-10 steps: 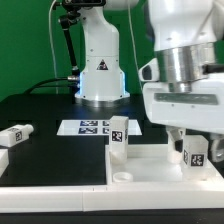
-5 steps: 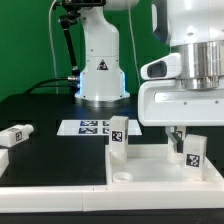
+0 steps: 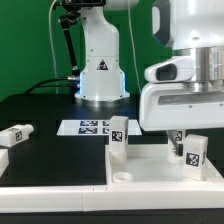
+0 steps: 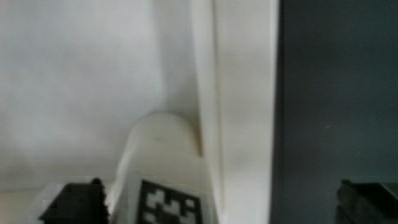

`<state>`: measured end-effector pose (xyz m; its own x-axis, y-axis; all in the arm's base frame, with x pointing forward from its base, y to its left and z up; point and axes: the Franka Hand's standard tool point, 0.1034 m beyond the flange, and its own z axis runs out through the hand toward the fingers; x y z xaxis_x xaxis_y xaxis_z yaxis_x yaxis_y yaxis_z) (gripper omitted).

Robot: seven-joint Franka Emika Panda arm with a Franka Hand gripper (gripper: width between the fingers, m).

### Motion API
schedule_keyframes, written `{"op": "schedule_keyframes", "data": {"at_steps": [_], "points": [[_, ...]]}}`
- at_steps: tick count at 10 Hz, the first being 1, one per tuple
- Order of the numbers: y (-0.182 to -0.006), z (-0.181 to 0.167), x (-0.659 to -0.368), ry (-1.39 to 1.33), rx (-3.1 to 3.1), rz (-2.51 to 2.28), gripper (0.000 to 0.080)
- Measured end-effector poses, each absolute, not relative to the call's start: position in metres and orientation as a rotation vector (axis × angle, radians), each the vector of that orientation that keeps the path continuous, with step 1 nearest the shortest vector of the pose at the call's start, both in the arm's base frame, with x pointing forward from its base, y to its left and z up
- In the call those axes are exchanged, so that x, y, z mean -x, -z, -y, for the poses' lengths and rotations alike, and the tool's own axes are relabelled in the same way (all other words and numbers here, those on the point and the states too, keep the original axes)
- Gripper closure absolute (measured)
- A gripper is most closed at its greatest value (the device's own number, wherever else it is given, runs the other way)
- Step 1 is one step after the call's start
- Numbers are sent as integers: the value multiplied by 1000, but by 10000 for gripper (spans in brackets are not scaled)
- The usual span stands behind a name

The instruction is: Assemble square table

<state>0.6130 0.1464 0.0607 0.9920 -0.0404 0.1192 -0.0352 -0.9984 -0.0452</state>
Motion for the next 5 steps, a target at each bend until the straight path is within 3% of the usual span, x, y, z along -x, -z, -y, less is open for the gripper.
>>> {"op": "schedule_keyframes", "data": {"at_steps": [5], "points": [[-69, -122, -632, 130, 3100, -50, 150]]}}
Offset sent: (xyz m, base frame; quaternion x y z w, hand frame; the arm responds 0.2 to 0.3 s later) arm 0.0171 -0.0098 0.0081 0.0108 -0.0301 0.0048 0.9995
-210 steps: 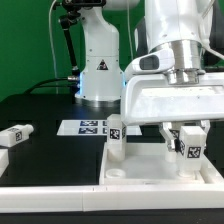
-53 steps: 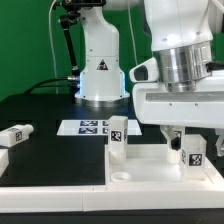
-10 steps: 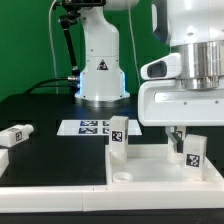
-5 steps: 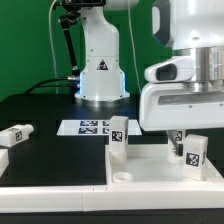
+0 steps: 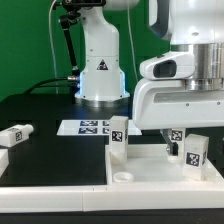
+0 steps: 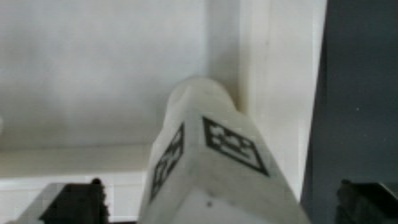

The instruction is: Assemble square table

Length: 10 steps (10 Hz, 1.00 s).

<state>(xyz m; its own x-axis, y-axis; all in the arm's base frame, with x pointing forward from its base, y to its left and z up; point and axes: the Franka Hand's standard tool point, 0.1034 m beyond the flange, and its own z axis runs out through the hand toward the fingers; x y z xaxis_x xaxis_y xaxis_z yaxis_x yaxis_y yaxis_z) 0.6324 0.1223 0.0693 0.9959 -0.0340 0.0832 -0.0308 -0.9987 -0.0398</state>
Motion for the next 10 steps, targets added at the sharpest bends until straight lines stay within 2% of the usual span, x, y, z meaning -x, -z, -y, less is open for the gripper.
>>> {"op": "schedule_keyframes", "data": {"at_steps": [1, 2, 4, 10], "points": [[-69, -120, -633, 130, 3090, -176, 150], [-69, -121, -633, 127, 3082, -259, 240], [-69, -121, -632, 119, 3042, -530, 512], [-69, -119, -632, 116, 3005, -705, 509]]}}
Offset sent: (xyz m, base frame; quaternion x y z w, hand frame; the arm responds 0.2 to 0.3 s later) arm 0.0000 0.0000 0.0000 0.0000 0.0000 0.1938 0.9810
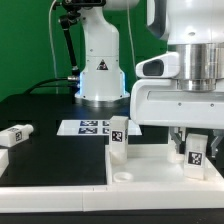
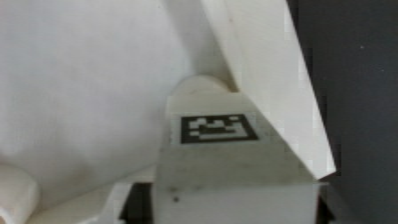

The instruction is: Assemble square table

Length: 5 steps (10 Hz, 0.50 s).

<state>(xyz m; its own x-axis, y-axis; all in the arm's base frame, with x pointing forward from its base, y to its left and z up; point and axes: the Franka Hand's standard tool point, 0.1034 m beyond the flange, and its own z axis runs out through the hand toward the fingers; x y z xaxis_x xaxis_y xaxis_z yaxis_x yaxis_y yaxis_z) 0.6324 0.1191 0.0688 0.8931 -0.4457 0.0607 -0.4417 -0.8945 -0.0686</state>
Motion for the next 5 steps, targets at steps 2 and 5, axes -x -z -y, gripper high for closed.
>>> {"op": "schedule_keyframes", "data": {"at_steps": [2, 5], "points": [[-69, -119, -631, 108, 2826, -1257, 509], [-67, -115, -628, 60, 2323, -1974, 509]]}}
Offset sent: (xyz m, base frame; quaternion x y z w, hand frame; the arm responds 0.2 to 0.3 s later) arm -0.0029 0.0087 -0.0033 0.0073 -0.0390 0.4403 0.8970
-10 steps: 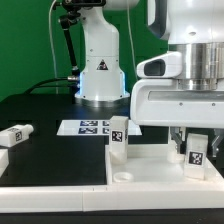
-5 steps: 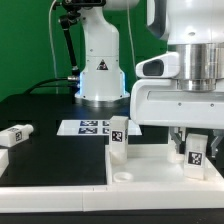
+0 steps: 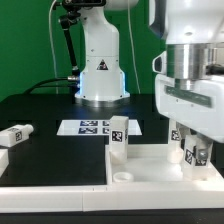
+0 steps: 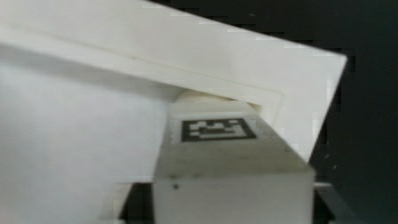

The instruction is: Assemble square table

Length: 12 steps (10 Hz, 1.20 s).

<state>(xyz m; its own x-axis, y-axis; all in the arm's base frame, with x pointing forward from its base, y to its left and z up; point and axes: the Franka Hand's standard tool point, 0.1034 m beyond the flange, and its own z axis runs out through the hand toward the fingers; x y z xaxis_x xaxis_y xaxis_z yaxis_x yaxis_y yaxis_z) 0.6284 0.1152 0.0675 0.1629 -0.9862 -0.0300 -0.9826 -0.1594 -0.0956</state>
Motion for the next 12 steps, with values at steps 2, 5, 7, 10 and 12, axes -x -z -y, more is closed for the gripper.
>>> {"op": "schedule_keyframes", "data": {"at_steps": [2, 5, 7, 10, 12], "points": [[-67, -114, -628, 52, 2253, -2036, 509], [-66, -119, -629, 86, 2418, -1826, 322], [-65, -125, -626, 117, 2696, -1387, 208], [-65, -122, -627, 144, 2873, -1039, 153], [-62, -116, -627, 155, 3049, -472, 151]]}}
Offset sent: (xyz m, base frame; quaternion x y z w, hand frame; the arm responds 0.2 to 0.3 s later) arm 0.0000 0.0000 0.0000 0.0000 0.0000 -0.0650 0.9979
